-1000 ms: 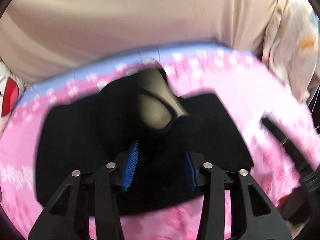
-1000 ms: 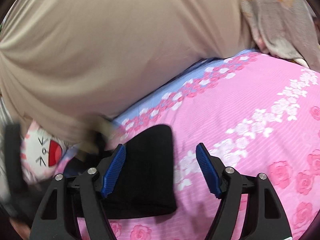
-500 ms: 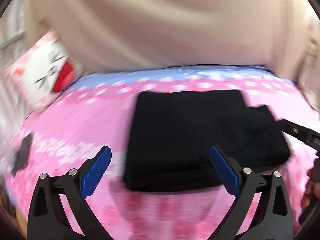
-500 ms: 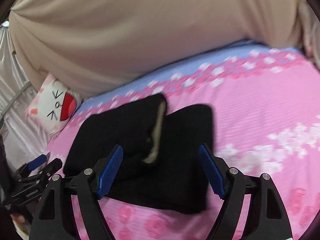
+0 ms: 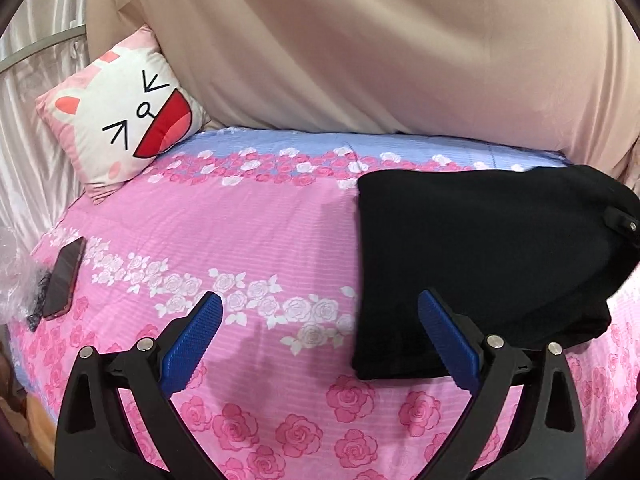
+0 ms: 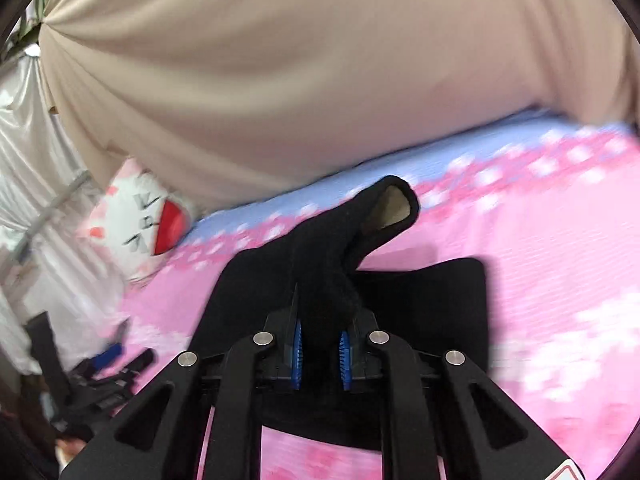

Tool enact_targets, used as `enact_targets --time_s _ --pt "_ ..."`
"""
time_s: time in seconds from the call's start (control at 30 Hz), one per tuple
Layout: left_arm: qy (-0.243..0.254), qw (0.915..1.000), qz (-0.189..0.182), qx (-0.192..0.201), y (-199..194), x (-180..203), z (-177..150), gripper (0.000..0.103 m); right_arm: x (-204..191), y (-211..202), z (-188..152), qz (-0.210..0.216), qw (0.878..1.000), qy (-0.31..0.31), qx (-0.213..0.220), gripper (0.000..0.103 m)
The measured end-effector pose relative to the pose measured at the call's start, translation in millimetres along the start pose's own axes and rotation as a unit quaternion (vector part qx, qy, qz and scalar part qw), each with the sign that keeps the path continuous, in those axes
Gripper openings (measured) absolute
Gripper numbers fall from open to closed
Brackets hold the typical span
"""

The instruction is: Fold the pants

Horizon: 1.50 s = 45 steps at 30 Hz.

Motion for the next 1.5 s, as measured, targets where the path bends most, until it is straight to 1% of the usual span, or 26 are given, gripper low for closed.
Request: enact_targets --time_s 0.03,0.1,0.13,0.2,0.27,0.3,0.37,0.43,0.5,0.6,0.63,0.7,0.77,0.87,0.93,1.0,1.03,1.1,1.17,1.2,1.3,1.33,1.37,1.4,1.47,1.5 --pt "0.002 1.0 -0.001 -0.002 3 3 -2 0.098 13 -1 -5 -0.026 1.0 -0.004 -0.008 0.02" --pt "0.01 0.9997 -0.005 -0.021 14 14 -10 0.098 55 21 -35 -0.062 0.995 0.019 -0.073 0.026" --pt "0.012 0.9994 -0.011 -0.03 16 21 -13 0.098 73 28 -53 -0.053 0.993 0.054 -0.089 0.027" --pt "0.019 0.9991 -0.02 -0.032 14 31 -17 0.098 71 8 -51 -0.017 0.995 0.083 -0.048 0.027" --pt "0.032 0.9991 -0.017 -0.021 9 35 -16 0.098 69 -14 -42 -0.041 0.997 0.062 -0.018 0.03" --pt "0.036 0.9991 -0.013 -0.015 7 37 -14 0.098 68 -27 -36 -0.069 0.997 0.041 -0.005 0.03" --pt "0.038 0.9991 -0.014 -0.013 5 42 -13 0.098 66 -35 -31 -0.104 0.994 0.005 -0.009 0.03" --pt "0.039 0.9989 -0.02 -0.019 5 49 -15 0.098 61 -31 -35 -0.13 0.99 -0.033 -0.035 0.03" --pt "0.047 0.9984 -0.023 -0.021 4 56 -19 0.098 52 -22 -50 -0.114 0.99 -0.052 -0.063 0.032" --pt "0.071 0.9969 -0.024 -0.024 5 66 -29 0.098 47 -6 -68 -0.085 0.991 -0.048 -0.088 0.037" --pt "0.076 0.9965 -0.021 -0.025 6 68 -31 0.098 48 -3 -72 -0.088 0.991 -0.051 -0.092 0.037" --pt "0.085 0.9957 -0.021 -0.03 9 72 -35 0.098 53 6 -72 -0.105 0.987 -0.068 -0.096 0.024" --pt "0.089 0.9953 -0.018 -0.032 12 72 -37 0.098 52 1 -67 -0.097 0.989 -0.065 -0.093 0.023" --pt "0.097 0.9948 -0.013 -0.031 16 70 -38 0.098 44 -28 -49 -0.098 0.991 -0.07 -0.058 0.023" --pt "0.097 0.9945 -0.014 -0.036 21 70 -41 0.098 62 -28 -53 -0.115 0.989 -0.06 -0.068 0.023" --pt "0.095 0.9942 -0.018 -0.047 26 71 -44 0.098 90 -12 -77 -0.12 0.986 -0.034 -0.109 0.026" --pt "0.095 0.9942 -0.017 -0.048 26 71 -45 0.098 90 -14 -77 -0.108 0.989 -0.021 -0.096 0.03" --pt "0.097 0.9944 -0.017 -0.04 21 68 -42 0.098 83 -32 -68 -0.093 0.993 -0.002 -0.067 0.03" --pt "0.093 0.995 -0.019 -0.032 15 64 -37 0.098 75 -54 -48 -0.121 0.992 -0.02 -0.029 0.032" --pt "0.085 0.9958 -0.022 -0.026 11 62 -33 0.098 66 -61 -34 -0.122 0.992 -0.034 -0.015 0.032" --pt "0.065 0.9976 -0.017 -0.016 8 53 -21 0.098 39 -57 -10 -0.095 0.993 -0.067 -0.003 0.034" --pt "0.06 0.998 -0.009 -0.015 10 49 -18 0.098 32 -48 -7 -0.089 0.993 -0.079 -0.009 0.038" --pt "0.057 0.9982 -0.002 -0.016 13 46 -16 0.098 30 -41 -9 -0.085 0.993 -0.085 -0.018 0.051" --pt "0.053 0.9984 0.009 -0.019 17 40 -13 0.098 33 -21 -14 -0.082 0.992 -0.09 -0.04 0.054" --pt "0.042 0.9985 0.015 -0.031 23 28 -12 0.098 55 5 -32 -0.117 0.986 -0.086 -0.082 0.051" --pt "0.032 0.9986 -0.002 -0.041 23 22 -12 0.098 74 11 -42 -0.16 0.979 -0.079 -0.101 0.052"
Point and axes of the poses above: each gripper's, at about its wrist camera, not at the fingertips, and y roughly the way its jaws point, x to its right, z to its top, the point moved 10 cm from there along y, roughly the way its jaws point, and after that the axes turned 12 degrees about z, right-handed, at the moved point
